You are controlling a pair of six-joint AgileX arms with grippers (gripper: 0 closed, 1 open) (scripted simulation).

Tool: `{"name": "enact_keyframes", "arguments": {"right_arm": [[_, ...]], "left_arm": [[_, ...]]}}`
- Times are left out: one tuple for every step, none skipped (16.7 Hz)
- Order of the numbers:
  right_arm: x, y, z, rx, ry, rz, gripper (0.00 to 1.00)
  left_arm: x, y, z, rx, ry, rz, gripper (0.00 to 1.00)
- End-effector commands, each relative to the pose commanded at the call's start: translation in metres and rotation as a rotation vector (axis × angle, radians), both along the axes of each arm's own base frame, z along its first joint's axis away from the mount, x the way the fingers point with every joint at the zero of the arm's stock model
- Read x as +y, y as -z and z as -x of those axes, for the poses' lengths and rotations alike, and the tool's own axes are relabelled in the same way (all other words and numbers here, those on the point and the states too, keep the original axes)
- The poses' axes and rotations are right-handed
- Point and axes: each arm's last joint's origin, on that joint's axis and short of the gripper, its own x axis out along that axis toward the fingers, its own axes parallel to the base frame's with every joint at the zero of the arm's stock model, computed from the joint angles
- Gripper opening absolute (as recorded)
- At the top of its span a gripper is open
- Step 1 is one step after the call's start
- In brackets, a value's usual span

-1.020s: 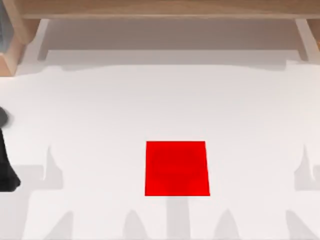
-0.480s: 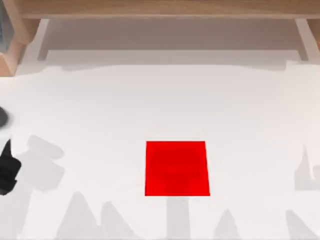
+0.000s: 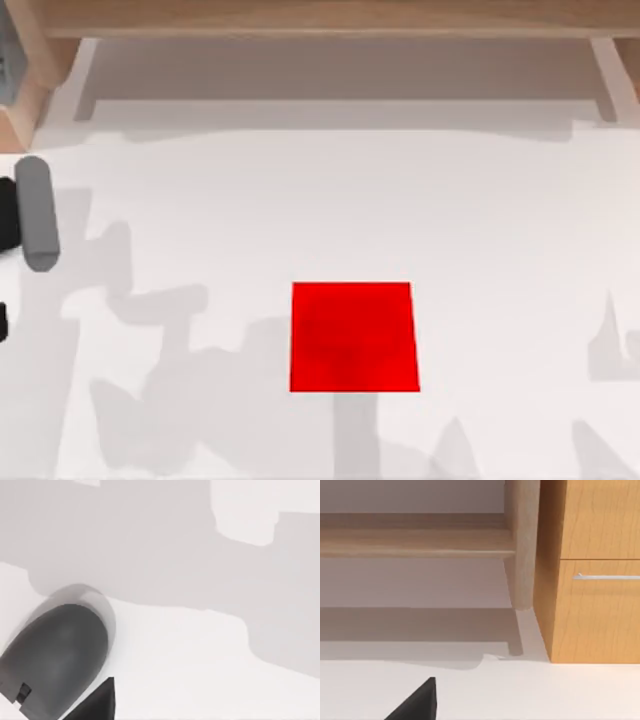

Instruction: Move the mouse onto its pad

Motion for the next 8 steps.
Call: {"name": "enact_keyframes", "arguments": {"right_arm": [[0.0,0.0,0.0,0.0,0.0,0.0,1.0],[0.0,0.0,0.0,0.0,0.0,0.0,1.0],[0.0,0.0,0.0,0.0,0.0,0.0,1.0],[0.0,0.0,0.0,0.0,0.0,0.0,1.0],[0.0,0.0,0.0,0.0,0.0,0.0,1.0],[0.0,0.0,0.0,0.0,0.0,0.0,1.0],[0.0,0.0,0.0,0.0,0.0,0.0,1.0],[0.0,0.0,0.0,0.0,0.0,0.0,1.0]], "left_arm": [[0.003,0.005,-0.017,0.073,0.077,-0.021,1.0],[0.007,0.01,-0.032,0.137,0.149,-0.035,1.0],[0.011,0.015,-0.047,0.19,0.216,-0.044,1.0],[0.016,0.018,-0.061,0.235,0.278,-0.05,1.0],[0.021,0.021,-0.074,0.269,0.335,-0.053,1.0],[0.026,0.023,-0.087,0.295,0.387,-0.056,1.0],[0.032,0.025,-0.099,0.314,0.436,-0.058,1.0],[0.038,0.027,-0.11,0.328,0.481,-0.061,1.0]]}}
